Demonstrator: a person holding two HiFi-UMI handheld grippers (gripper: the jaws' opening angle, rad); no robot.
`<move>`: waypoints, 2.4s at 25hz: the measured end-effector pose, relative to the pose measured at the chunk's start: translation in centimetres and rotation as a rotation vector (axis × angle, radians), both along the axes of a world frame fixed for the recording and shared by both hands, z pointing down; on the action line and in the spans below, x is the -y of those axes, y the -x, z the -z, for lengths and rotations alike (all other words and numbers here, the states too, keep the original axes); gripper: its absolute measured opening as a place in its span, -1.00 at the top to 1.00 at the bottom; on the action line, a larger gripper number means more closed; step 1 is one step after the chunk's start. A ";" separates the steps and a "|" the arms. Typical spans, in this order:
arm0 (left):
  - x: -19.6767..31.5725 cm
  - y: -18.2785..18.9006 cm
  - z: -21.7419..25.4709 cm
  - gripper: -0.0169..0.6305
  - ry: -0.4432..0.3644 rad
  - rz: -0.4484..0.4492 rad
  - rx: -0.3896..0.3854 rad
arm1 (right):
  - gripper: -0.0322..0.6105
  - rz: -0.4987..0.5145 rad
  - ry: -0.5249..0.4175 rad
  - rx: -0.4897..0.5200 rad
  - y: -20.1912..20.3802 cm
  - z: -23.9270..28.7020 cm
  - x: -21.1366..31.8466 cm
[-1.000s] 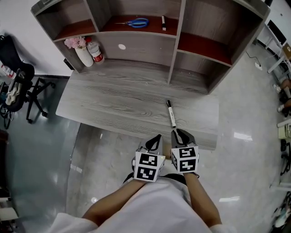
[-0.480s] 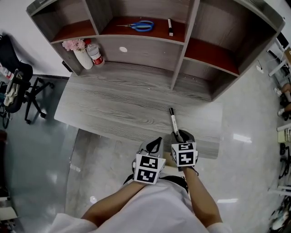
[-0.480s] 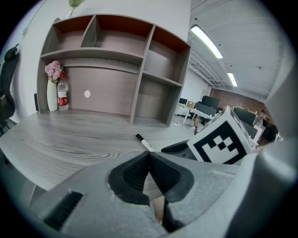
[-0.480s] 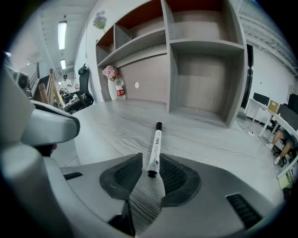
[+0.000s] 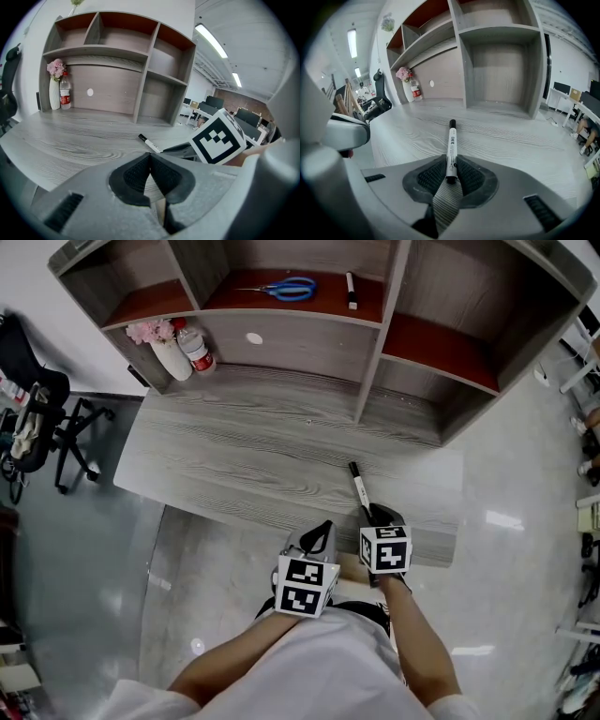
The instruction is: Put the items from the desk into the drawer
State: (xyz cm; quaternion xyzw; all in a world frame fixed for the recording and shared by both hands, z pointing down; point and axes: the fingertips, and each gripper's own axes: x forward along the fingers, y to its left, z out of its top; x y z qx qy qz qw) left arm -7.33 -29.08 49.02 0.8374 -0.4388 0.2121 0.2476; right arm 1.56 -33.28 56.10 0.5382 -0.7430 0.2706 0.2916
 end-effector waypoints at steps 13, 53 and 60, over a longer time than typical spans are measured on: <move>-4.0 -1.9 0.7 0.94 0.017 0.053 -0.049 | 0.73 -0.024 -0.035 0.106 -1.1 2.5 -6.1; -17.0 -3.0 -5.5 0.94 0.120 0.158 0.054 | 0.73 0.142 0.071 0.125 -0.1 -5.5 -22.7; -17.2 -2.2 -6.8 0.94 0.144 0.159 0.076 | 0.73 0.092 0.102 0.084 0.0 -9.0 -20.3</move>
